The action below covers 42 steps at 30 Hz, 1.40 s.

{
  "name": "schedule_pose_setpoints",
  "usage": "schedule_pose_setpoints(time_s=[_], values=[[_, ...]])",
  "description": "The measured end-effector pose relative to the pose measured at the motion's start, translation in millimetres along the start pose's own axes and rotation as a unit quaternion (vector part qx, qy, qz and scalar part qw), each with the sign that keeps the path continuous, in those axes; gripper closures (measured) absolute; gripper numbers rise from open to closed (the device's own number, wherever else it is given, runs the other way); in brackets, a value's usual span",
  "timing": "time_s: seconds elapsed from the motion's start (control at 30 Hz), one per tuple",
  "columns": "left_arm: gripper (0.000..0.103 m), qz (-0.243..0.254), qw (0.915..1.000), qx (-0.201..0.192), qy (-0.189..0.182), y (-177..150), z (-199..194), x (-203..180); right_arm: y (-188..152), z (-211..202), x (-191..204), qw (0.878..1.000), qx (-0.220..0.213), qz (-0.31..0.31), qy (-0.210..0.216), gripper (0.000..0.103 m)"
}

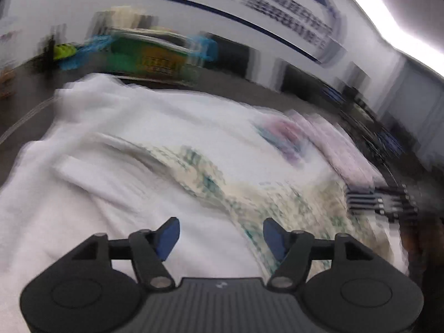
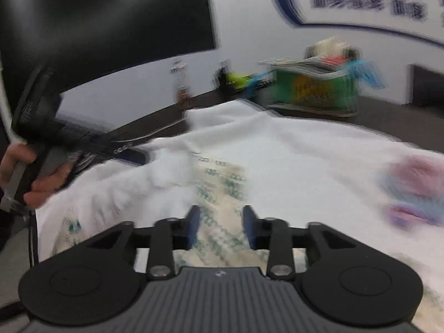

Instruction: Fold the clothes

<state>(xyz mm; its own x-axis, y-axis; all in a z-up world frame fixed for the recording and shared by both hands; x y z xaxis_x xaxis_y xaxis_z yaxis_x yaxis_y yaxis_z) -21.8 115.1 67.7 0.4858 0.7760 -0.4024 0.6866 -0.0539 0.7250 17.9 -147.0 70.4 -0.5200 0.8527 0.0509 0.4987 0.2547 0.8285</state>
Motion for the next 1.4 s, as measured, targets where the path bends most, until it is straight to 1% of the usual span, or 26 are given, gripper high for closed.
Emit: schedule_pose_setpoints(time_s=[0.07, 0.13, 0.17, 0.27, 0.3, 0.37, 0.43, 0.5, 0.53, 0.57, 0.6, 0.63, 0.7, 0.73, 0.77, 0.83, 0.9, 0.93, 0.97, 1.03, 1.1, 1.13, 1.17, 1.23, 1.33, 1.4], values=[[0.037, 0.029, 0.9981, 0.016, -0.053, -21.7, 4.7, -16.4, -32.8, -42.1, -19.7, 1.0, 0.009, 0.002, -0.017, 0.065], [0.037, 0.041, 0.9959, 0.032, -0.074, -28.0, 20.0, -31.1, -68.1, -73.0, -32.5, 0.999, 0.022, 0.006, -0.029, 0.065], [0.037, 0.046, 0.9947, 0.041, -0.083, -30.7, 27.9, -38.4, -82.7, -77.0, -32.9, 0.999, 0.026, 0.012, -0.039, 0.065], [0.039, 0.032, 0.9959, 0.076, -0.037, -17.3, 56.1, -51.2, -117.9, -81.7, -34.0, 0.997, 0.033, 0.035, -0.059, 0.066], [0.039, 0.017, 0.9965, 0.078, -0.023, -8.2, 58.2, -49.5, -126.5, -80.7, -34.3, 0.996, 0.034, 0.044, -0.062, 0.067], [0.038, -0.016, 0.998, 0.062, -0.001, 11.0, 51.7, -39.8, -136.3, -85.1, -30.6, 0.996, 0.036, 0.046, -0.066, 0.069], [0.033, -0.032, 0.998, 0.051, 0.022, 31.6, 55.5, -32.5, -133.7, -97.2, -26.8, 0.997, 0.041, 0.025, -0.065, 0.069], [0.027, -0.039, 0.9971, 0.047, 0.045, 53.5, 69.7, -26.2, -114.5, -100.5, -36.9, 0.996, 0.015, 0.043, -0.078, 0.068], [0.027, -0.044, 0.9964, 0.046, 0.057, 64.0, 77.6, -22.6, -103.3, -99.8, -43.9, 0.995, 0.0, 0.06, -0.084, 0.067], [0.028, -0.064, 0.9939, 0.057, 0.069, 70.1, 93.3, -15.0, -92.1, -99.1, -51.0, 0.993, -0.015, 0.076, -0.091, 0.067], [0.032, -0.081, 0.9912, 0.066, 0.081, 73.8, 107.4, -7.3, -80.1, -93.4, -59.2, 0.991, -0.023, 0.099, -0.09, 0.067], [0.034, -0.098, 0.9881, 0.075, 0.092, 77.3, 121.1, 0.3, -66.8, -77.7, -68.6, 0.989, -0.016, 0.129, -0.076, 0.067], [0.039, -0.137, 0.9815, 0.078, 0.109, 78.9, 138.5, 16.2, -48.9, -34.6, -81.5, 0.983, 0.026, 0.175, -0.054, 0.066], [0.039, -0.149, 0.9806, 0.07, 0.107, 79.3, 142.4, 23.1, -41.9, -12.4, -86.8, 0.978, 0.052, 0.195, -0.047, 0.065], [0.039, -0.161, 0.9796, 0.061, 0.104, 79.8, 146.0, 29.7, -36.7, 7.8, -91.1, 0.974, 0.073, 0.213, -0.043, 0.061], [0.047, -0.178, 0.9777, 0.038, 0.105, 80.4, 143.5, 36.2, -34.6, 33.3, -99.3, 0.964, 0.086, 0.248, -0.048, 0.06], [0.097, -0.19, 0.9766, 0.014, 0.1, 81.1, 139.5, 41.4, -33.9, 54.7, -108.3, 0.952, 0.093, 0.287, -0.054, 0.067], [0.098, -0.202, 0.9757, -0.003, 0.085, 78.5, 134.3, 46.6, -33.6, 60.3, -110.5, 0.95, 0.085, 0.296, -0.057, 0.092], [0.099, -0.214, 0.9733, -0.024, 0.078, 74.4, 127.7, 51.3, -33.6, 59.2, -109.5, 0.952, 0.065, 0.295, -0.058, 0.099], [0.1, -0.237, 0.9669, -0.067, 0.066, 66.2, 114.4, 60.5, -34.4, 53.4, -108.3, 0.954, 0.018, 0.294, -0.064, 0.1], [0.1, -0.246, 0.9615, -0.101, 0.069, 59.2, 103.1, 67.8, -38.5, 34.7, -109.6, 0.948, -0.047, 0.303, -0.082, 0.101], [0.1, -0.254, 0.9589, -0.108, 0.066, 57.6, 100.4, 70.7, -41.2, 26.1, -111.3, 0.944, -0.075, 0.31, -0.088, 0.101], [0.1, -0.261, 0.9565, -0.114, 0.065, 56.1, 98.1, 73.5, -43.8, 21.7, -114.1, 0.94, -0.088, 0.319, -0.089, 0.101], [0.097, -0.262, 0.9556, -0.106, 0.081, 55.7, 102.5, 75.5, -46.3, 23.5, -117.2, 0.938, -0.082, 0.324, -0.091, 0.099], [0.086, -0.255, 0.9596, -0.072, 0.094, 57.6, 110.2, 73.3, -44.4, 42.8, -113.4, 0.945, -0.038, 0.304, -0.11, 0.089], [0.069, -0.247, 0.9634, -0.07, 0.077, 56.5, 98.8, 65.3, -41.1, 40.1, -111.2, 0.947, -0.023, 0.3, -0.116, 0.076]])
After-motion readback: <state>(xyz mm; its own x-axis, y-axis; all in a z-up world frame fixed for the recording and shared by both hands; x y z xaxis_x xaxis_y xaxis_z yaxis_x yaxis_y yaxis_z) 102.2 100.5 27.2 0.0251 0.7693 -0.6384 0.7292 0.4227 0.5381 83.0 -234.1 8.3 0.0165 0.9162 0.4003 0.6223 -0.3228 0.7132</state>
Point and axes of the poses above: each gripper's, at about its wrist camera, not at the fingertips, and z roughly the way its jaws point, x to its left, y to its top, the point moved 1 cm from there along z, roughly the way its jaws point, and after that the axes turned 8 degrees about -y, right-handed, at the moved point
